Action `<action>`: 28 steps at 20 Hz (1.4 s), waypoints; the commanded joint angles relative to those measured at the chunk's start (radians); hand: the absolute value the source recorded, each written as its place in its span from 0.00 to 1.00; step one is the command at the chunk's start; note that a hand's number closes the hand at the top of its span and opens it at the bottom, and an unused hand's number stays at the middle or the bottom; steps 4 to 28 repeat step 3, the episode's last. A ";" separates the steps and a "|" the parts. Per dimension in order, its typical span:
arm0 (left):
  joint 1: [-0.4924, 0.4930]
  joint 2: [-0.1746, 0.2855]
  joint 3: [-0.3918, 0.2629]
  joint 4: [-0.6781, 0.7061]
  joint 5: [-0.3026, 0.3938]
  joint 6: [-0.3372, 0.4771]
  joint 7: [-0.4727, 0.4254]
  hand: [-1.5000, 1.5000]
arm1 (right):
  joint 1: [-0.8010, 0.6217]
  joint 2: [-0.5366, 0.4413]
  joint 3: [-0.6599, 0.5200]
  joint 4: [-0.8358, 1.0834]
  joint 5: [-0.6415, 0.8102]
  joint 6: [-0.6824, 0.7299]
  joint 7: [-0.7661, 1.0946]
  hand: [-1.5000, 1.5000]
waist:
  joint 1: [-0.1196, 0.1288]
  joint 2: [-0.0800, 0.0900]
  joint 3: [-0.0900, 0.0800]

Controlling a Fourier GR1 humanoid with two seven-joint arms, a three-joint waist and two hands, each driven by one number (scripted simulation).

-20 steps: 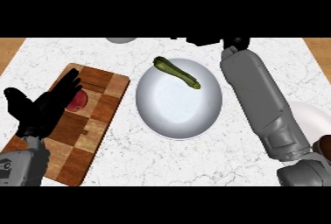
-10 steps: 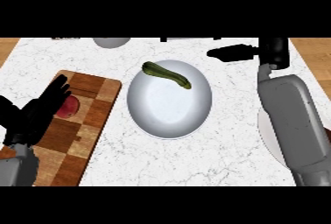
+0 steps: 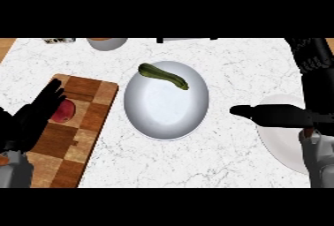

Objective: Pick the squash from the plate and place it in the bowl

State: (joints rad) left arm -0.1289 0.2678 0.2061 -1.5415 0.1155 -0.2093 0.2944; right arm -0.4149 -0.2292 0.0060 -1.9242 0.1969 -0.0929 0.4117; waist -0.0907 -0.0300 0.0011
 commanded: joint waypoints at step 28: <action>0.029 -0.005 -0.002 -0.003 -0.013 0.003 -0.019 0.50 | 0.393 -0.019 0.027 -0.467 -0.114 0.088 0.019 1.00 | -0.001 0.008 0.001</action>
